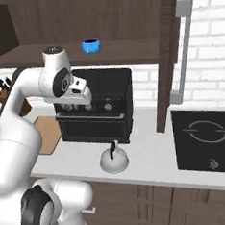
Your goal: Pick the kettle from the counter and place it on the tray. Then pick the mug from the cabinet and place it on the tray. Then close the cabinet doors.
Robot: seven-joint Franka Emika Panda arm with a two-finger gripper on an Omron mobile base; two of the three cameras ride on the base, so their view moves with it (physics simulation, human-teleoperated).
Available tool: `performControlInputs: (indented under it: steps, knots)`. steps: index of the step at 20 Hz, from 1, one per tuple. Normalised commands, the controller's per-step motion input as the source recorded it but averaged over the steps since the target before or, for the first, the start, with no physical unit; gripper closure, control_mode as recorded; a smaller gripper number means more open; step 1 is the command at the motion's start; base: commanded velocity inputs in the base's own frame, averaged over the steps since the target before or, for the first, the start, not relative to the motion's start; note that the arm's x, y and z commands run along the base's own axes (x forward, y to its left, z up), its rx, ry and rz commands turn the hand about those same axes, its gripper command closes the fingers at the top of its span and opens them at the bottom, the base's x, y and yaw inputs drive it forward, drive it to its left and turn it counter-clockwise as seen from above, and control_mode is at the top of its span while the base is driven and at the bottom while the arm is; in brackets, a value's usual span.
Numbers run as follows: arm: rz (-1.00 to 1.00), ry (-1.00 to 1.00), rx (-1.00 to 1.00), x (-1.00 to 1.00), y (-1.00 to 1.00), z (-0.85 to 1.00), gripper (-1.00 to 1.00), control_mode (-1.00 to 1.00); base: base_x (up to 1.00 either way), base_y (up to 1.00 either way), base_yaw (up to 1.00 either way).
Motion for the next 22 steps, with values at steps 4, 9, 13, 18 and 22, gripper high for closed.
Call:
performControlInputs:
  steps: [4, 9, 13, 18, 22]
  knots:
    - [0.02, 0.01, 0.14, 0.00, -0.73, -0.39, -1.00, -1.00, 0.00, 0.00, 0.00]
    - [0.13, -0.04, 0.18, -0.01, -0.97, -0.55, -1.00, -1.00, 0.00, 0.00, 0.00]
    - [0.04, 0.04, 0.00, -0.02, -0.27, -0.51, -1.00, -1.00, 0.00, 0.00, 0.00]
    - [0.01, 0.18, -0.07, 0.00, -0.38, -0.57, -1.00, -1.00, 0.00, 0.00, 0.00]
    - [0.00, 0.19, -0.09, 0.00, -0.28, -0.61, -1.00, -1.00, 0.00, 0.00, 0.00]
